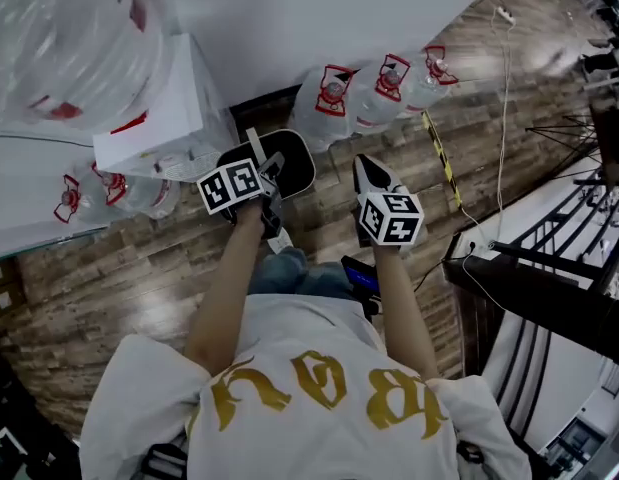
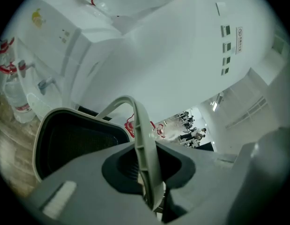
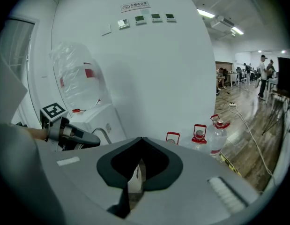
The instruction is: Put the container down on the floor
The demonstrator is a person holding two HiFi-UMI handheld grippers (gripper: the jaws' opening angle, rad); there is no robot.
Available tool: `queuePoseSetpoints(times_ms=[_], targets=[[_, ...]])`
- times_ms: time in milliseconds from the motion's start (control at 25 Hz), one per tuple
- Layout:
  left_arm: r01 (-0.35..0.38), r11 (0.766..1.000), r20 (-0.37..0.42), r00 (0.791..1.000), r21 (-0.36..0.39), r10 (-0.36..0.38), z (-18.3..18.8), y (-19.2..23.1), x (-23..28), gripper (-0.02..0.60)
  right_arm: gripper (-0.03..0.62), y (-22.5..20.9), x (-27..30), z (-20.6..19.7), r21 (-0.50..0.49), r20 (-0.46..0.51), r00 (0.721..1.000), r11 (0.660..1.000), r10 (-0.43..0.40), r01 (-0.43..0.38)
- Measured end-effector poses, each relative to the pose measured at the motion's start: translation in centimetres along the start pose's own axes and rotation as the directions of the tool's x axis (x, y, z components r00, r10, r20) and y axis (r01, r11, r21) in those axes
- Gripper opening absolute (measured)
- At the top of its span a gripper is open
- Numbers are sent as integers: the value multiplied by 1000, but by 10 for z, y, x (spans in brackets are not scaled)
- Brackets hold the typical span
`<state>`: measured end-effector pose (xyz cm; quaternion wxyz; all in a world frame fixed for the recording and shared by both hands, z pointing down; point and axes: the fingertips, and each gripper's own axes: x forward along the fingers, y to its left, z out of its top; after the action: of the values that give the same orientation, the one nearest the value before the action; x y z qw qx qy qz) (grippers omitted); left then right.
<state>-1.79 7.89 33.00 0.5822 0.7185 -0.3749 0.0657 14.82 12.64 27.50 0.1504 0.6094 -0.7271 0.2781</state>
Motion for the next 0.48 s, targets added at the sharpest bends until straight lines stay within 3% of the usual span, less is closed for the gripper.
queuePoseSetpoints(times_ms=[200,480], targets=[[-8,999,-17,1000,33,8,27,3,20,55,28,-13,23,23,5,4,1000,1000,-11,10],[-5,999,-3,1000,-52,5,50,14,39,55,28,-18,55,34,8,-7,1000,1000,11,-11]])
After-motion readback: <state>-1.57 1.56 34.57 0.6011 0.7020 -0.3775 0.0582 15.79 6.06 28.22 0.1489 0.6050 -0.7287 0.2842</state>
